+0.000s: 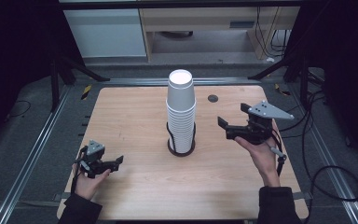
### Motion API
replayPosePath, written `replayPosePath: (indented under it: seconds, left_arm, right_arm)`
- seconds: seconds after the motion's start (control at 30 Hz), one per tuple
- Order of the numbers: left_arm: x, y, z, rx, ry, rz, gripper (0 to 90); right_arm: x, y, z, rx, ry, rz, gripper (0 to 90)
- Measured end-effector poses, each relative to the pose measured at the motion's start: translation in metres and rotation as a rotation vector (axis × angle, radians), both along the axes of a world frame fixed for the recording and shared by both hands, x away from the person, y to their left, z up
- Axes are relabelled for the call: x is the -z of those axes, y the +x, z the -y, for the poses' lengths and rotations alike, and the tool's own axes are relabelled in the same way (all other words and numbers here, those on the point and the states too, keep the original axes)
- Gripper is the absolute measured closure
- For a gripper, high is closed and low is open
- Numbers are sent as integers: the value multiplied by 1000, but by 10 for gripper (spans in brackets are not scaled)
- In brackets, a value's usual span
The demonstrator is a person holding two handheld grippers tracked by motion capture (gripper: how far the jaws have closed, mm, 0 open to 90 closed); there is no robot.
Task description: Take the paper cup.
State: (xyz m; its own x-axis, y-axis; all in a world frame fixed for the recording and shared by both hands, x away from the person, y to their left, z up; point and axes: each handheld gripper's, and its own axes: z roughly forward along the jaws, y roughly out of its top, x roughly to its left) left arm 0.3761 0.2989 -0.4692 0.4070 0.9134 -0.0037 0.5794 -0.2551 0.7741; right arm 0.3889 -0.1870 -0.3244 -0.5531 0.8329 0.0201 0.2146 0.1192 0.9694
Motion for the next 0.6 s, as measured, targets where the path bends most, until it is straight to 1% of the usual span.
replayPosePath:
  seconds: [0.07, 0.13, 0.2, 0.23, 0.27, 0.37, 0.4, 0.5, 0.53, 0.6]
  left_arm:
    - [-1, 1, 0, -2, -1, 1, 146]
    - [-1, 1, 0, -3, -3, -1, 149]
    - [-1, 0, 1, -1, 3, 2, 149]
    - [-2, 0, 1, 2, 5, 1, 149]
    - [-2, 0, 1, 2, 5, 1, 150]
    - [-1, 1, 2, 6, 9, -4, 148]
    - [-1, 1, 2, 6, 9, -4, 146]
    - [0, 1, 3, 8, 5, -9, 146]
    - [0, 1, 3, 11, 9, -8, 146]
    - [0, 1, 4, 15, 12, -7, 146]
  right_arm:
    - [-2, 1, -3, -5, -3, 4, 64]
    - [-9, 4, -11, -20, -1, 13, 63]
    - [-14, 6, -18, -36, -1, 24, 63]
    - [-21, 8, -25, -55, 3, 33, 63]
    - [-21, 8, -25, -55, 3, 33, 63]
    - [-32, 12, -36, -90, 39, 47, 62]
    - [-32, 12, -36, -90, 39, 47, 62]
    - [-39, 17, -45, -98, 32, 55, 62]
    - [-42, 20, -51, -108, 36, 54, 60]
    - [-43, 22, -53, -114, 35, 55, 59]
